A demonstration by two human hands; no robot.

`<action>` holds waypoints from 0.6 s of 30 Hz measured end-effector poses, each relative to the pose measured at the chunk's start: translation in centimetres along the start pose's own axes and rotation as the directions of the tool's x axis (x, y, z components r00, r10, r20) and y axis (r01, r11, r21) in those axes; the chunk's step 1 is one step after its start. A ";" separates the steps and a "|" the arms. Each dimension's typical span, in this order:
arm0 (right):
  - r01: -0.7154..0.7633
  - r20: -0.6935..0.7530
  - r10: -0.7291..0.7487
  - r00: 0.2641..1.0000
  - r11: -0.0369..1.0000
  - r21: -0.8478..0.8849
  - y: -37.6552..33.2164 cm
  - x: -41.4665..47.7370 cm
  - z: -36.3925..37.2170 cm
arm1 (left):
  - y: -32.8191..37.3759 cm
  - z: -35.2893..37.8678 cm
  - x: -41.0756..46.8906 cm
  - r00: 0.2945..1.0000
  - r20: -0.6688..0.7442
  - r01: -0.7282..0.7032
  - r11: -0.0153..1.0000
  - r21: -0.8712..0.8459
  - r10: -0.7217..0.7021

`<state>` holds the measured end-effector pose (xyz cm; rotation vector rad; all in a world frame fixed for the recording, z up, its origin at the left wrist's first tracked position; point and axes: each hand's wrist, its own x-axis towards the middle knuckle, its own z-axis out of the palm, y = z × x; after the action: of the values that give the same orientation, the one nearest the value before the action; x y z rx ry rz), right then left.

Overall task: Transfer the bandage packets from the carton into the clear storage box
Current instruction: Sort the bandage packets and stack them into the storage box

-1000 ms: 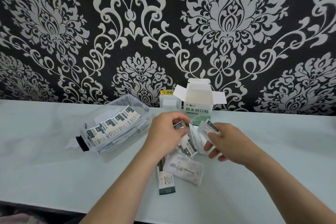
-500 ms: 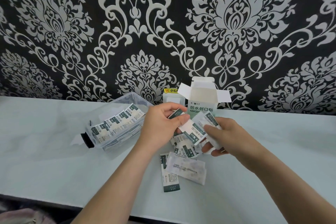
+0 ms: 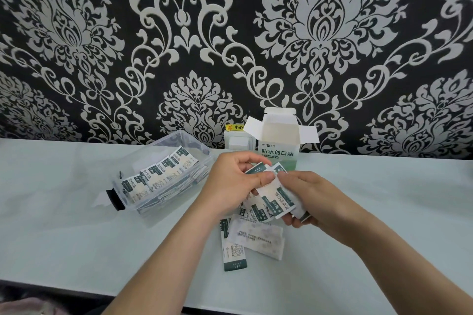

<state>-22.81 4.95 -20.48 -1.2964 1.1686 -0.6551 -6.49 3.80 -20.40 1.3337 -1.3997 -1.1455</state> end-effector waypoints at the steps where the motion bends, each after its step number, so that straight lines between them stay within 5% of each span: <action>1: 0.004 -0.006 -0.004 1.000 1.000 -0.005 -0.1 0.0 0.0 | 0.1 -0.2 0.0 1.000 -0.023 -0.008 1.000 -0.007 0.008; 9: -0.003 -0.080 0.005 0.997 1.000 0.027 0.0 0.0 -0.1 | 0.5 -1.6 -0.1 0.999 -0.039 0.008 1.000 -0.017 -0.009; 13: -0.107 0.078 0.087 0.993 0.943 0.314 -0.6 -0.6 0.1 | 0.6 -0.9 -0.2 1.000 -0.002 0.005 1.000 -0.021 -0.005; 18: -0.106 0.135 0.071 0.988 0.957 0.271 -0.5 -0.7 -0.5 | 0.6 -1.0 -0.1 1.000 0.007 -0.012 0.999 0.053 0.011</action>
<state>-23.42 5.31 -19.71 -1.0264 0.9878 -0.6378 -5.62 3.86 -19.62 1.3584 -1.4499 -1.1130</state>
